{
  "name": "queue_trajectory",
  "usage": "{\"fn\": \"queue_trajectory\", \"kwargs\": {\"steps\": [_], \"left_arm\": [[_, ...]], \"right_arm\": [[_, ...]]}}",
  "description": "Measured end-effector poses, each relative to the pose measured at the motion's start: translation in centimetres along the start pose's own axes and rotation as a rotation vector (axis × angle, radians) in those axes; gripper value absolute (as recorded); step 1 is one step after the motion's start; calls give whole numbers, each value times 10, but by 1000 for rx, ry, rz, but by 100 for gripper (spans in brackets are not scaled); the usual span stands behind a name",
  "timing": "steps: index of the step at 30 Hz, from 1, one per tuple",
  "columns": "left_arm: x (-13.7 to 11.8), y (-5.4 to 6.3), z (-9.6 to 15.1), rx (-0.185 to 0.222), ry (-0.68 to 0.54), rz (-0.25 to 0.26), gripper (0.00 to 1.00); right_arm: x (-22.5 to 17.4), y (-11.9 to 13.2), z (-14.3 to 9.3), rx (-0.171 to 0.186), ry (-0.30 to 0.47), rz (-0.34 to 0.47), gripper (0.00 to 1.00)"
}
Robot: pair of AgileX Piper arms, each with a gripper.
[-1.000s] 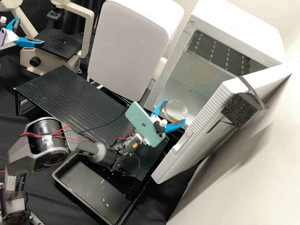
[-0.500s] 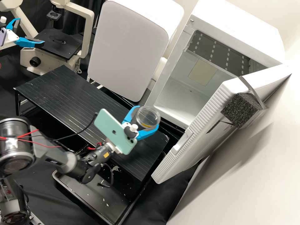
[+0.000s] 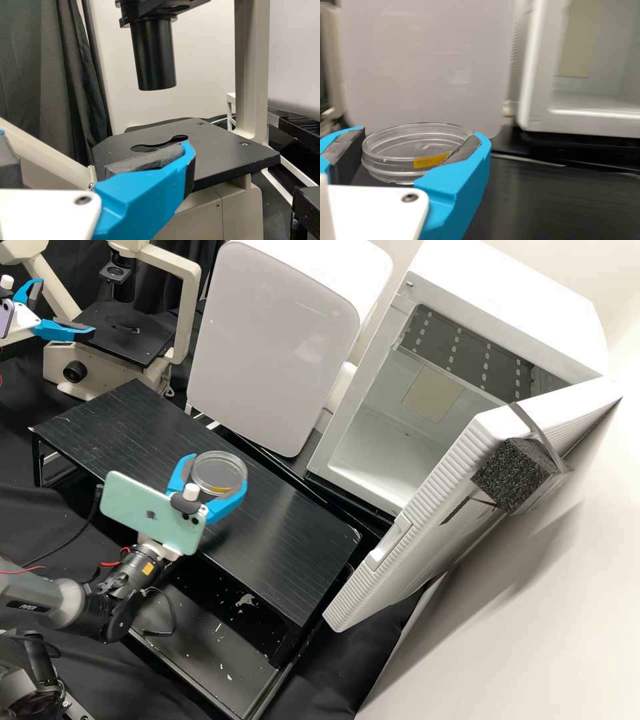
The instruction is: Take the petri dish out of the incubator
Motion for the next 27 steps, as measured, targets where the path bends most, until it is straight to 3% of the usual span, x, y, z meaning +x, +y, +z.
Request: {"fn": "queue_trajectory", "kwargs": {"steps": [8,15,16,27], "left_arm": [[0,0,0,0,0,0,100],[0,0,0,0,0,0,100],[0,0,0,0,0,0,100],[0,0,0,0,0,0,100]], "right_arm": [[5,-23,1,-59,17,-115,0],[13,-27,8,-53,10,-131,0],[13,-27,8,-52,10,-131,100],[12,-23,11,-56,-4,-108,100]]}}
